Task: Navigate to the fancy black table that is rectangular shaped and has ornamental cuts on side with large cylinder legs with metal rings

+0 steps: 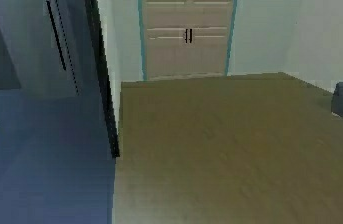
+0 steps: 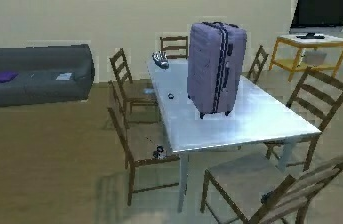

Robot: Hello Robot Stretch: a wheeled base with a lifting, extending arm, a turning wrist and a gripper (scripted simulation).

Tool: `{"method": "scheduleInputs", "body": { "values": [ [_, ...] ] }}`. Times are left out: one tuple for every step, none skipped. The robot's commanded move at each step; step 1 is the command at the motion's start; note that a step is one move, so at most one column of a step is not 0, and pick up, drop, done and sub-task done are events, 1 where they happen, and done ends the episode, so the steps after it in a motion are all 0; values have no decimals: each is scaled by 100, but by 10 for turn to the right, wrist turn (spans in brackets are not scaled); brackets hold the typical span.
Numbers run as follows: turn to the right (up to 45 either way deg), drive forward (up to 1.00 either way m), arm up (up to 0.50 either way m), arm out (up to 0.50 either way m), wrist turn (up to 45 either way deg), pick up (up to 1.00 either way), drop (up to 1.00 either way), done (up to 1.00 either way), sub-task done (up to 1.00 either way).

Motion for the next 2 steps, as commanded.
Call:
{"method": "scheduleInputs", "body": {
  "values": [
    [0, 10, 0, 0, 0, 0, 0, 0, 0],
    [-450, 0, 0, 0, 0, 0, 0, 0, 0]
  ]
}}
